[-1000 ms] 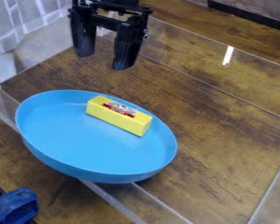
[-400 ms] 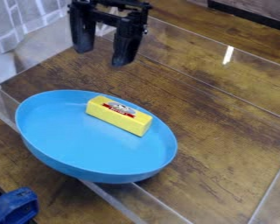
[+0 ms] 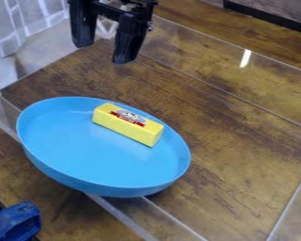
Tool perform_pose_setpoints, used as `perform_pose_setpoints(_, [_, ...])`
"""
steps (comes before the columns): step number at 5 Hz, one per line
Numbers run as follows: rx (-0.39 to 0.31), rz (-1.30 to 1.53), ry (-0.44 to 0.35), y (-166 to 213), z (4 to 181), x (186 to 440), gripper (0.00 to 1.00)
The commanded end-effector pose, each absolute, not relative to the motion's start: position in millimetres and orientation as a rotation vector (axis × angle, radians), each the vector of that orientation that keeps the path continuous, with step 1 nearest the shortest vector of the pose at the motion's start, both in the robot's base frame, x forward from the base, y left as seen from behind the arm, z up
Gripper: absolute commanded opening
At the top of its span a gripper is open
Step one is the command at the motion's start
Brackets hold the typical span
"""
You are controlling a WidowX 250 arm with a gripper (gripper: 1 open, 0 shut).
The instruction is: Remove the green object from inside the blue tray and put it on the table
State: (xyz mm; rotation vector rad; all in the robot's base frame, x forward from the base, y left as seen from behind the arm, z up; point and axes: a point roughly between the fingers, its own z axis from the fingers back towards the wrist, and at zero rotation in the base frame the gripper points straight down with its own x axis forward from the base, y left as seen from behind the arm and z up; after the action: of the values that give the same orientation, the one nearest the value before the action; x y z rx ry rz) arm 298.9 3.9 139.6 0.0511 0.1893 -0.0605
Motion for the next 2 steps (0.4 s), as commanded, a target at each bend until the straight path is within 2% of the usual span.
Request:
perform_pose_setpoints(1, [0.065,-0.033,0.137,13.7,150.3,306.2,1.00])
perform_pose_setpoints(2, [0.071,-0.019,0.145,18.1,148.4,306.6,1.00])
